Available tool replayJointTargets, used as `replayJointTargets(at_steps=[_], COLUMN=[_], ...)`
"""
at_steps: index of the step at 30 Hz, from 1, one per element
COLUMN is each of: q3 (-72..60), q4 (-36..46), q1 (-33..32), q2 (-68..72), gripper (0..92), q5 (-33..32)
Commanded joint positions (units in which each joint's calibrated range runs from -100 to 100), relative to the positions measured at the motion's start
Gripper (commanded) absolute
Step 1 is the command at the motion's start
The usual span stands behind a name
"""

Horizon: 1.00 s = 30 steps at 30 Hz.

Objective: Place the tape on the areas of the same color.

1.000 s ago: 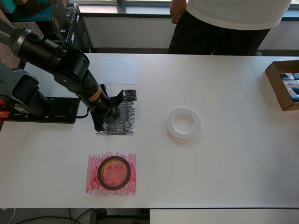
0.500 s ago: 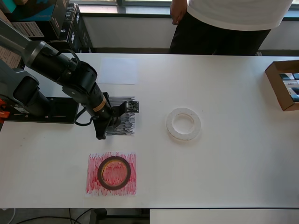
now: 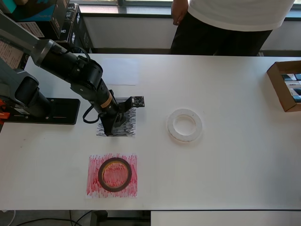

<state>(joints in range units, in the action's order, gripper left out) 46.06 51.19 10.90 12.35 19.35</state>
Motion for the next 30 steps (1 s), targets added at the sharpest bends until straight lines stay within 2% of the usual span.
replayJointTargets(at_steps=[1,30], q3=[0.6,0.5], q4=[0.1,0.0], q1=[-0.6,-2.1], q2=[-0.1,3.1], gripper=[0.0,0.7], q5=[0.2,0.2])
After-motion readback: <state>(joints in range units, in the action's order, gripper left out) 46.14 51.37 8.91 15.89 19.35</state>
